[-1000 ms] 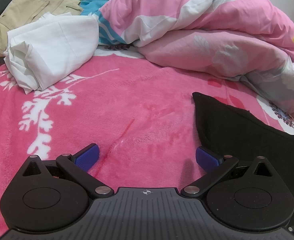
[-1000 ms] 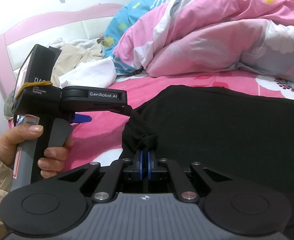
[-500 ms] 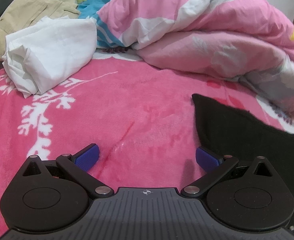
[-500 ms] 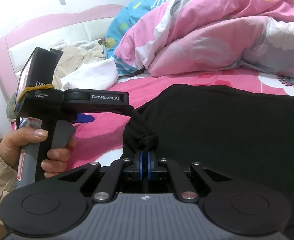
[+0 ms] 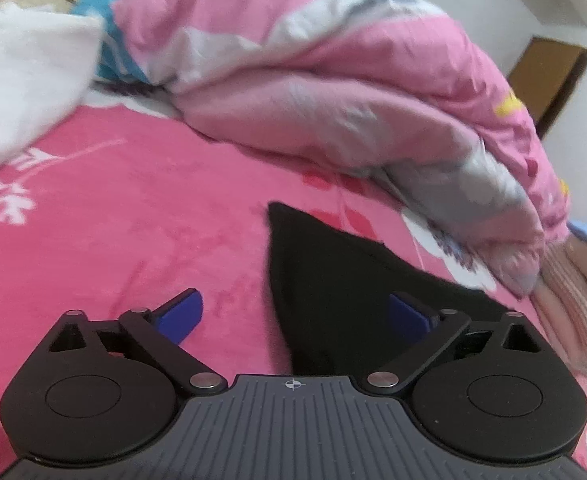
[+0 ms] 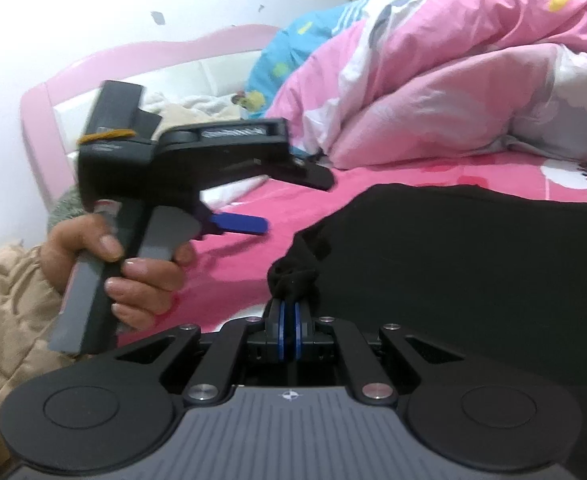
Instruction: Fold clothes
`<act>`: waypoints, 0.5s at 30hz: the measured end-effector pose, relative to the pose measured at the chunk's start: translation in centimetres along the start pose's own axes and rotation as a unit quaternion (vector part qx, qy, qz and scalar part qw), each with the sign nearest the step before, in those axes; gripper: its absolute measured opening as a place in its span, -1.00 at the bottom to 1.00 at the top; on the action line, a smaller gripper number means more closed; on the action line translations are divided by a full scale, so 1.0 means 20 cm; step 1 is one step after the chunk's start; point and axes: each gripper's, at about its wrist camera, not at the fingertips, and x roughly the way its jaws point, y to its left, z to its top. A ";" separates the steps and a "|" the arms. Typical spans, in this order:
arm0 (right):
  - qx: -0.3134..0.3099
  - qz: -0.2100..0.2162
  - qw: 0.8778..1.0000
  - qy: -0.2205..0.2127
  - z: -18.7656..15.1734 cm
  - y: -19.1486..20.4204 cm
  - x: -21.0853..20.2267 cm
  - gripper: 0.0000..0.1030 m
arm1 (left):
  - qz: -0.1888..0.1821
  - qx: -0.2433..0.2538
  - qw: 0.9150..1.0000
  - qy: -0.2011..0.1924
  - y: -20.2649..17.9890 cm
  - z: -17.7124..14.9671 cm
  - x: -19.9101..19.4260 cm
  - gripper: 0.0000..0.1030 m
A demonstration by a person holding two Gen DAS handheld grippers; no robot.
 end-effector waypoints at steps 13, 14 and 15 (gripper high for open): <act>0.029 0.036 0.999 -0.018 0.00 -0.07 -0.01 -0.93 | 0.024 0.064 0.995 0.079 -0.07 0.14 0.34 -0.28; 0.031 0.037 0.999 -0.020 0.00 -0.07 -0.02 -0.93 | 0.025 0.065 0.994 0.080 -0.07 0.15 0.36 -0.33; 0.034 0.038 0.998 -0.021 0.00 -0.08 -0.02 -0.93 | 0.027 0.066 0.994 0.081 -0.08 0.16 0.37 -0.50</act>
